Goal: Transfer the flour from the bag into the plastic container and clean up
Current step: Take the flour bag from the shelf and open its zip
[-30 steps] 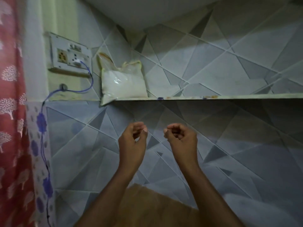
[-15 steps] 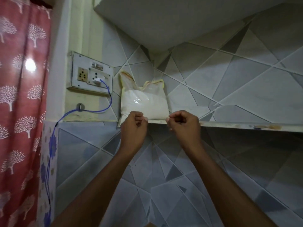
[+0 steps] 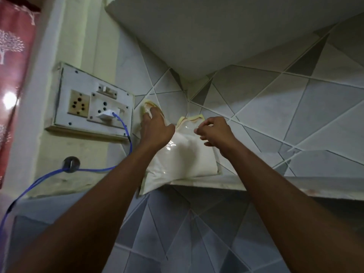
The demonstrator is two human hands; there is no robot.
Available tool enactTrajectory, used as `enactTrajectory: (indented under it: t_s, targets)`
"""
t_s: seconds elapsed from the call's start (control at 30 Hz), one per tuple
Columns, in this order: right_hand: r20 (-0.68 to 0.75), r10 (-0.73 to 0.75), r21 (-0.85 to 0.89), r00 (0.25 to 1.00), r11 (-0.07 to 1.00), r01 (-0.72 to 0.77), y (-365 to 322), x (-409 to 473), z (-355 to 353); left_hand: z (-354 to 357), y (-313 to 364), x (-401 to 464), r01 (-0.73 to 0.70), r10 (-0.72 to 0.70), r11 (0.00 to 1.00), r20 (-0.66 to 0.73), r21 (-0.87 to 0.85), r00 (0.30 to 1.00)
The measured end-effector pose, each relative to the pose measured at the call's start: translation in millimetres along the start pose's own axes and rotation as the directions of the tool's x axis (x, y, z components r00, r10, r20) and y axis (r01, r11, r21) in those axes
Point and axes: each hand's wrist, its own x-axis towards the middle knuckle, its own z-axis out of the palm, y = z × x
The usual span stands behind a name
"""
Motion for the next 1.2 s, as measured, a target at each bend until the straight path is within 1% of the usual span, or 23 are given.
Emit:
enactTrajectory:
  t_s: [0.07, 0.13, 0.2, 0.23, 0.3, 0.37, 0.43, 0.47, 0.53, 0.63, 0.7, 0.77, 0.8, 0.87, 0.93, 1.0, 1.1, 1.13, 1.2]
  targets:
    - [-0.029, -0.018, -0.064, 0.999, 0.998, 0.016, 5, 24, 13, 12, -6, 21, 0.062, -0.063, 0.998, -0.044, -0.019, 0.997]
    - [-0.048, -0.02, -0.122, 0.999, 0.992, 0.014, 12, 44, 24, 25, -11, 38, 0.13, -0.143, 0.983, -0.102, -0.129, 0.984]
    - [-0.055, -0.011, -0.164, 0.998, 0.987, 0.002, 19, 59, 31, 40, -10, 50, 0.156, -0.202, 0.956, -0.175, -0.249, 0.964]
    - [-0.059, -0.004, -0.181, 0.998, 0.983, -0.007, 23, 64, 33, 45, -8, 52, 0.162, -0.224, 0.951, -0.225, -0.263, 0.948]
    - [-0.075, 0.008, -0.208, 0.997, 0.978, -0.023, 34, 72, 36, 57, -6, 57, 0.18, -0.24, 0.963, -0.335, -0.201, 0.911]
    - [-0.085, 0.03, -0.222, 0.996, 0.974, -0.048, 43, 75, 35, 62, -7, 56, 0.178, -0.213, 0.976, -0.383, -0.125, 0.899]
    - [-0.086, 0.069, -0.233, 0.994, 0.968, -0.088, 53, 76, 32, 65, -8, 52, 0.107, -0.14, 0.989, -0.373, -0.106, 0.917]
    - [-0.087, 0.092, -0.234, 0.992, 0.966, -0.111, 56, 76, 29, 66, -8, 50, 0.047, -0.081, 0.994, -0.372, -0.101, 0.925]
    - [-0.091, 0.119, -0.233, 0.989, 0.963, -0.137, 59, 75, 24, 66, -6, 43, -0.082, 0.032, 0.991, -0.408, -0.107, 0.912]
    - [-0.124, 0.073, -0.231, 0.99, 0.968, -0.101, 55, 73, 20, 62, 3, 34, -0.285, 0.168, 0.946, -0.516, -0.157, 0.84]
    - [-0.167, 0.043, -0.242, 0.985, 0.967, -0.083, 53, 72, 17, 61, 10, 28, -0.417, 0.281, 0.901, -0.567, -0.122, 0.775]
    - [-0.257, 0.078, -0.188, 0.963, 0.974, -0.129, 49, 71, 15, 61, 18, 23, -0.512, 0.359, 0.852, -0.594, -0.106, 0.72]
    - [-0.307, 0.112, -0.153, 0.945, 0.974, -0.165, 49, 72, 13, 59, 22, 20, -0.547, 0.373, 0.829, -0.611, -0.119, 0.698]
    - [-0.404, 0.192, -0.045, 0.895, 0.972, -0.229, 47, 73, 8, 50, 29, 18, -0.584, 0.354, 0.797, -0.663, -0.156, 0.66]
    - [-0.46, 0.255, 0.084, 0.851, 0.966, -0.244, 46, 72, 2, 37, 33, 16, -0.599, 0.293, 0.772, -0.715, -0.215, 0.635]
    - [-0.438, 0.306, 0.218, 0.845, 0.948, -0.23, 45, 70, -2, 21, 35, 16, -0.61, 0.231, 0.735, -0.737, -0.295, 0.635]
    - [-0.327, 0.37, 0.404, 0.87, 0.887, -0.225, 41, 69, -6, -2, 38, 11, -0.644, 0.223, 0.696, -0.756, -0.318, 0.615]
    - [-0.276, 0.379, 0.447, 0.883, 0.864, -0.231, 43, 73, -8, -10, 39, 8, -0.661, 0.236, 0.682, -0.761, -0.313, 0.604]
    - [-0.177, 0.364, 0.46, 0.915, 0.852, -0.25, 50, 80, -11, -26, 41, 3, -0.688, 0.256, 0.653, -0.764, -0.315, 0.593]
